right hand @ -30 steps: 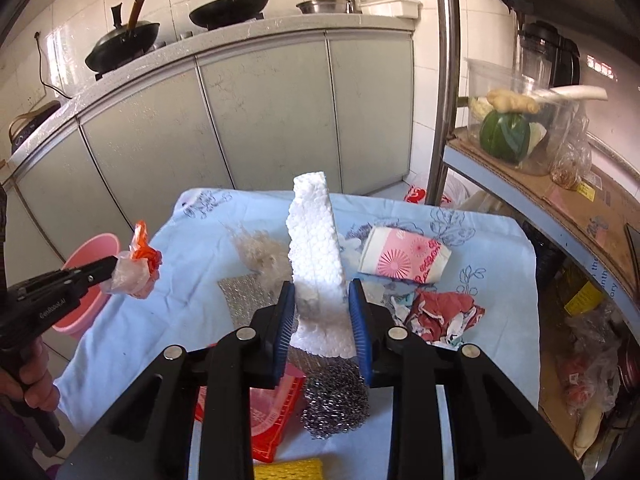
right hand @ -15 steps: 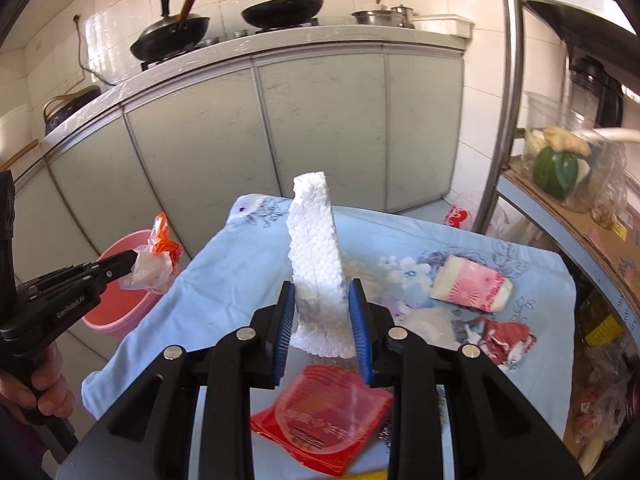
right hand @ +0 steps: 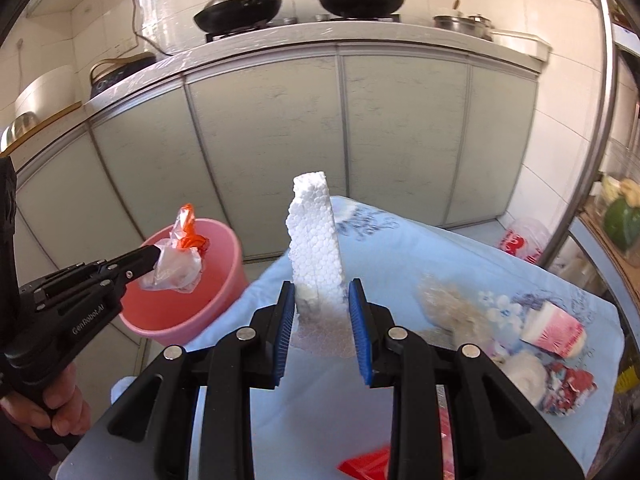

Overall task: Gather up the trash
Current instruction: 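Drop the bag from the left tool into the bin while the right carries styrofoam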

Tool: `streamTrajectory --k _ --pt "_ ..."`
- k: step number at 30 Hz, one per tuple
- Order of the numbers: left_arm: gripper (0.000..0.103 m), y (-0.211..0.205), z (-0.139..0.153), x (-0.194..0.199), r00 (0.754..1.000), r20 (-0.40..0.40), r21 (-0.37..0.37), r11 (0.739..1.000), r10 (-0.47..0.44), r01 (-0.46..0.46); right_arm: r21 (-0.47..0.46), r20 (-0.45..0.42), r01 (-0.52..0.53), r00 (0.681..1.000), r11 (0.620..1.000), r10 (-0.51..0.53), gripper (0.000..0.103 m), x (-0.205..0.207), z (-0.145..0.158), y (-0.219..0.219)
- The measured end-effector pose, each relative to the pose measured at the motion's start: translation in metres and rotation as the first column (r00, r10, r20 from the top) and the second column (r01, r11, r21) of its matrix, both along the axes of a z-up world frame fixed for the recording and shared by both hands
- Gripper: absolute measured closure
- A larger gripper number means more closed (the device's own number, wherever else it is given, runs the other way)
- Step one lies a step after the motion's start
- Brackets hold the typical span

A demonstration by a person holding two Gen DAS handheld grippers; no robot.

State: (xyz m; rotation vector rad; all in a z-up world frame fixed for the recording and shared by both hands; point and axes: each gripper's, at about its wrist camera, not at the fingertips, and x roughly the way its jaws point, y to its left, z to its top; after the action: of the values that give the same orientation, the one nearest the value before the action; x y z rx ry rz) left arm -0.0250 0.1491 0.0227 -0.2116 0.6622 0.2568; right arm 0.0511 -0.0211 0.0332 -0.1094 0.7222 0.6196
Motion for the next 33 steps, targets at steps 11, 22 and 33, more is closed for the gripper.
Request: streamTrajectory --k 11,22,33 --pt "0.101 0.047 -0.014 -0.010 0.993 -0.019 0.015 0.993 0.119 -0.119 0.014 -0.058 -0.136 0.989 0.991 0.137 0.075 0.011 -0.008 0.080" --pt "0.101 0.088 -0.046 -0.001 0.973 -0.085 0.013 0.977 0.214 -0.213 0.019 -0.144 -0.207 0.968 0.978 0.208 0.075 0.021 -0.028 0.139" --pt "0.100 0.106 -0.074 0.008 0.957 -0.142 0.015 0.967 0.254 -0.255 -0.006 -0.206 -0.213 0.956 0.977 0.207 0.075 0.036 -0.054 0.170"
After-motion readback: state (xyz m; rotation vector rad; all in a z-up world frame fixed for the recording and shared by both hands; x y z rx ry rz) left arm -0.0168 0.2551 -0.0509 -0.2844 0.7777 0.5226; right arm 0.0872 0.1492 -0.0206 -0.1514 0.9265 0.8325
